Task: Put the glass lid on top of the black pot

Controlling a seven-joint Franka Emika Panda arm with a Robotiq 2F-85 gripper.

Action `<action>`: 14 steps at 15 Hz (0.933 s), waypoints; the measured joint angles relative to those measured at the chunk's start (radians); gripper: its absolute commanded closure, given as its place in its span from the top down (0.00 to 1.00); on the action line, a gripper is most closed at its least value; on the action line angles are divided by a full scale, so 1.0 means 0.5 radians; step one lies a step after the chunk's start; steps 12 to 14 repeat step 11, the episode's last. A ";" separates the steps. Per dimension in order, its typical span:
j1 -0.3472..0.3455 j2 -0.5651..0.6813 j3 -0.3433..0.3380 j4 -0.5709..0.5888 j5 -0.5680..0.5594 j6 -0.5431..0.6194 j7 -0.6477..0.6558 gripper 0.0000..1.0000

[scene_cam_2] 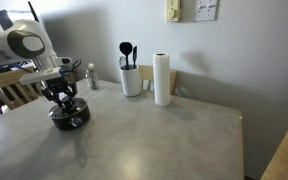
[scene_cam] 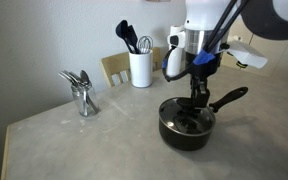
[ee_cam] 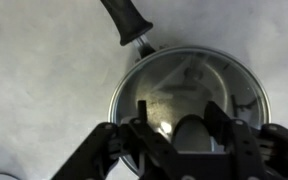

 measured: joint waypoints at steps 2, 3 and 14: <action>0.047 -0.055 -0.026 0.001 -0.149 -0.149 0.147 1.00; 0.066 -0.101 -0.027 0.001 -0.197 -0.233 0.198 1.00; 0.108 -0.484 0.014 -0.002 -0.170 -0.566 0.204 1.00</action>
